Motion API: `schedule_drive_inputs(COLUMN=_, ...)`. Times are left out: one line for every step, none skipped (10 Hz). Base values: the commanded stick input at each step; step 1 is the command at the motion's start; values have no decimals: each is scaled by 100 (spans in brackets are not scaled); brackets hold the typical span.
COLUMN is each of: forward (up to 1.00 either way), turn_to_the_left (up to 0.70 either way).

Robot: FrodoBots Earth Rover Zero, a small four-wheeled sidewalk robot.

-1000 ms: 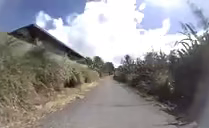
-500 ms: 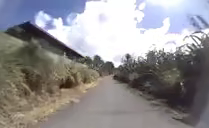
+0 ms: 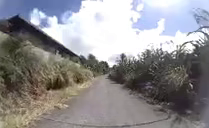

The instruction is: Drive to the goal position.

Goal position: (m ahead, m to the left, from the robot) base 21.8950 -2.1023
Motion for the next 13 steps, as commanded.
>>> schedule_drive_inputs(forward=85, turn_to_the_left=0)
schedule_drive_inputs(forward=85, turn_to_the_left=0)
schedule_drive_inputs(forward=85, turn_to_the_left=0)
schedule_drive_inputs(forward=85, turn_to_the_left=0)
schedule_drive_inputs(forward=85, turn_to_the_left=0)
schedule_drive_inputs(forward=85, turn_to_the_left=0)
schedule_drive_inputs(forward=85, turn_to_the_left=0)
schedule_drive_inputs(forward=85, turn_to_the_left=0)
schedule_drive_inputs(forward=85, turn_to_the_left=0)
schedule_drive_inputs(forward=85, turn_to_the_left=0)
schedule_drive_inputs(forward=85, turn_to_the_left=0)
schedule_drive_inputs(forward=85, turn_to_the_left=0)
schedule_drive_inputs(forward=85, turn_to_the_left=0)
